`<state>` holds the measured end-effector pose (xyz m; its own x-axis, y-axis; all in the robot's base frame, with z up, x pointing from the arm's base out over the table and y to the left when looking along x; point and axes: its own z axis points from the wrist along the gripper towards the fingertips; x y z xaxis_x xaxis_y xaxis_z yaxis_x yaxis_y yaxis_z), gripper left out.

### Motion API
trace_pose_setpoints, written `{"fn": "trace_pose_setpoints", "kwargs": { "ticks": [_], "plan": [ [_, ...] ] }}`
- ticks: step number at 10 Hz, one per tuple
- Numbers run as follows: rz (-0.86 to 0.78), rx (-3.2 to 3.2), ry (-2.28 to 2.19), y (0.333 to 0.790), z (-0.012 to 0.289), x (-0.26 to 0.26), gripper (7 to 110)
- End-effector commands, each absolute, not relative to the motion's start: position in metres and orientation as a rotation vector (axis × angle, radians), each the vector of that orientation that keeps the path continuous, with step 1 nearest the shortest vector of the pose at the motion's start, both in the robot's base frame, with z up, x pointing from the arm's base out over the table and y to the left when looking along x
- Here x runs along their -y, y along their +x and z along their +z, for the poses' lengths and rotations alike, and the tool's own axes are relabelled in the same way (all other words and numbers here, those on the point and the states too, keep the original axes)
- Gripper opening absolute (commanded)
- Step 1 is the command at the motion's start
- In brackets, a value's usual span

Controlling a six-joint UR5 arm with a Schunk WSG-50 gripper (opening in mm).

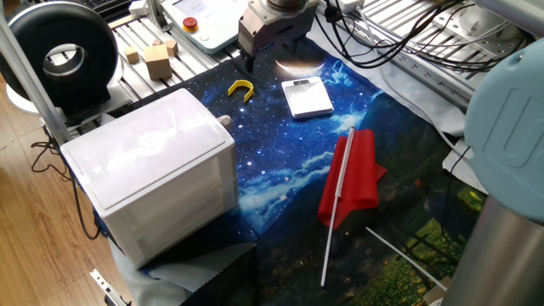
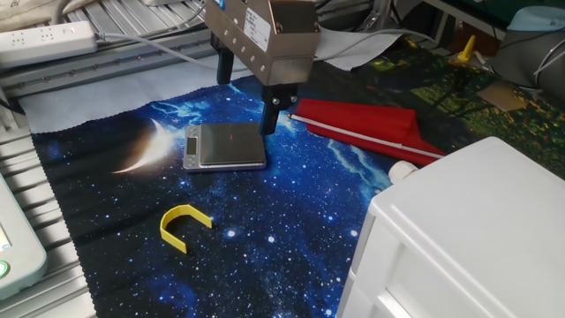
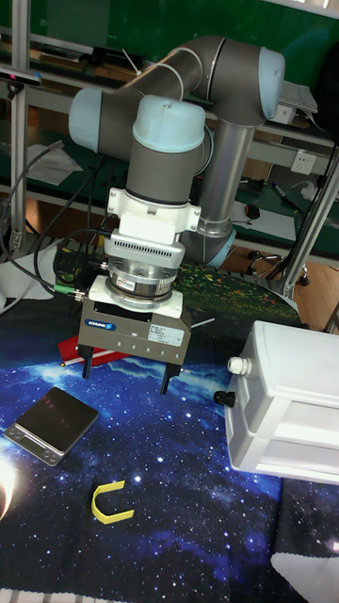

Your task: Use the gripper to push and close the drawer

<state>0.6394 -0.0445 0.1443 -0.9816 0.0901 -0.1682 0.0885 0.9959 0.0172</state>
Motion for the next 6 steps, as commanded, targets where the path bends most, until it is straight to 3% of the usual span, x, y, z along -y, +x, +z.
{"fn": "trace_pose_setpoints", "kwargs": {
  "ticks": [1,6],
  "plan": [
    [0.029,-2.969,0.133,0.6401,0.1453,0.043,109],
    [0.019,-2.973,0.132,0.639,0.144,0.0461,109]
  ]
}}
